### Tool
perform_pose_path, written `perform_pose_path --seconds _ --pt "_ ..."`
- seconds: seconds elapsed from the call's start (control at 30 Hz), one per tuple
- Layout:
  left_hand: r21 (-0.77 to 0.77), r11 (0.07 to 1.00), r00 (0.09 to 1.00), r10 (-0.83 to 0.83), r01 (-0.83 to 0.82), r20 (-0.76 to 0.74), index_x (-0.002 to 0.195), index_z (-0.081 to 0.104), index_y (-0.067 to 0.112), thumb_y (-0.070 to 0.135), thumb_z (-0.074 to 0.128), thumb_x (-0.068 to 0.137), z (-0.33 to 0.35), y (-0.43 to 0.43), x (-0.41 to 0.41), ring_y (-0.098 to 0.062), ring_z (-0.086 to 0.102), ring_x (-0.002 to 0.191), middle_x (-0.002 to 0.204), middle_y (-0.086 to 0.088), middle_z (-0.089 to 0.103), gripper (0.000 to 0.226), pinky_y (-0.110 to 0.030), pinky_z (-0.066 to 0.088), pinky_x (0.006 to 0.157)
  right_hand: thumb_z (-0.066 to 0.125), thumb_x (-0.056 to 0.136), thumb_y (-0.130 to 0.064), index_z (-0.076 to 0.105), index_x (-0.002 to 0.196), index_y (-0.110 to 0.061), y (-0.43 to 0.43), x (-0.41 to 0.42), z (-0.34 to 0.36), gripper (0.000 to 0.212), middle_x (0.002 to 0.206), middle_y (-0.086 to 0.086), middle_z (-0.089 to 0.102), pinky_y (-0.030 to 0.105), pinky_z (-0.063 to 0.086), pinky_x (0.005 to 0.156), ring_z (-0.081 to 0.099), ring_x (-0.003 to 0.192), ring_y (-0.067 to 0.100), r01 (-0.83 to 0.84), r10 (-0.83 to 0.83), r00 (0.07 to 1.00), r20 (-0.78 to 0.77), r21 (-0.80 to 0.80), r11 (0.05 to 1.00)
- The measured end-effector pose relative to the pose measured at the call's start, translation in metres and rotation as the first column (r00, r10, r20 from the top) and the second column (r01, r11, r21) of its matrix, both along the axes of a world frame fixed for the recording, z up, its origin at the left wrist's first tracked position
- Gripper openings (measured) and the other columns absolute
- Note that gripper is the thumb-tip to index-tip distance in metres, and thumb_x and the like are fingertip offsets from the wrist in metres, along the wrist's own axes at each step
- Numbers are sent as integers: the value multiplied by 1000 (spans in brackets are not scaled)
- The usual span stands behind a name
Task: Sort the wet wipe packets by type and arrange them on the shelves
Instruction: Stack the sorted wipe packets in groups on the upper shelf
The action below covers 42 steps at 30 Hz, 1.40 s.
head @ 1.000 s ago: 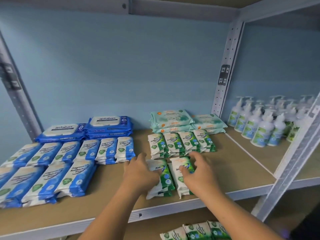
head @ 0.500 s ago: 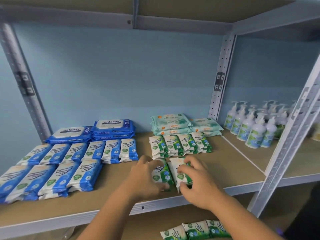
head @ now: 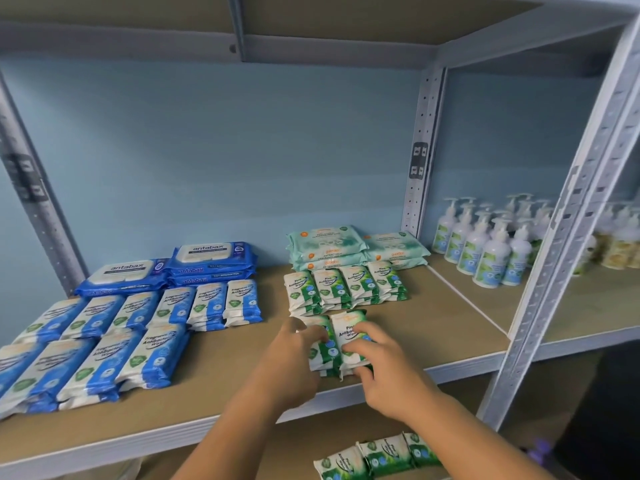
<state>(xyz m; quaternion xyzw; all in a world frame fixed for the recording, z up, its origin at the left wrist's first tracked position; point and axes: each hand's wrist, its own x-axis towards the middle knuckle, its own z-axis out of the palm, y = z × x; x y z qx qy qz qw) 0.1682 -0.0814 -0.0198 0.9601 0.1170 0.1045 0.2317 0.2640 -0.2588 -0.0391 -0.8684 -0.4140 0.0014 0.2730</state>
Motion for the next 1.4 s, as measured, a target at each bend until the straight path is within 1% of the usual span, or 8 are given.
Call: perform_pose_path --seconds 0.33,0.53,0.7,0.83,0.97,1.1,1.27,1.4 --pt "-47 985 976 -157 166 154 129 65 30 11 66 79 -16 -52 56 -19 54 118 134 1 52 53 -12 35 91 59 95 -11 64 130 -24 -63 26 -1 38 156 -10 30 39 49 97 53 127 22 236 -236 971 19 0 972" --pt "-76 962 956 -250 263 152 136 61 29 11 59 89 -23 -96 116 -27 51 129 142 -5 57 51 -28 40 108 64 84 -3 68 120 -17 -102 56 -10 39 146 3 43 45 53 85 58 113 35 468 -461 872 161 -1 884" --pt "-66 937 924 -323 342 204 137 61 27 10 59 88 -32 -112 155 -25 52 128 142 -3 56 52 -27 39 108 68 74 6 69 117 -10 -110 86 -15 46 139 7 47 43 52 89 58 108 36 533 -528 832 170 19 846" --pt "-55 934 918 -335 353 211 141 56 31 15 57 91 -40 -116 178 -27 46 134 150 -5 48 53 -34 37 113 66 73 8 69 117 -10 -113 106 -19 48 140 8 49 42 53 89 58 108 38 543 -545 823 157 62 837" --pt "227 952 936 -260 207 238 138 57 34 25 59 89 -44 -126 188 -36 41 132 143 -3 55 50 -48 21 120 64 72 9 70 117 -10 -112 120 -19 49 142 5 49 43 53 92 60 109 37 534 -544 831 117 108 838" --pt "307 950 955 -139 54 263 128 63 40 28 66 80 -46 -133 197 -44 36 139 137 -2 57 49 -69 14 115 64 69 8 69 118 -10 -107 129 -20 53 144 3 48 41 52 94 61 111 35 531 -542 835 96 122 839" --pt "394 919 964 -105 1 242 126 65 35 29 68 80 -41 -133 211 -38 38 139 132 4 61 46 -70 10 108 59 65 -1 70 111 -11 -105 132 -20 48 137 1 50 39 53 85 60 104 34 524 -546 832 98 185 831" --pt "484 874 979 -69 -35 194 136 55 33 34 54 94 -30 -129 229 -32 32 137 140 2 51 42 -65 1 104 57 60 -6 67 100 -13 -103 137 -20 42 133 -3 50 38 53 80 58 100 33 508 -537 838 96 221 833"
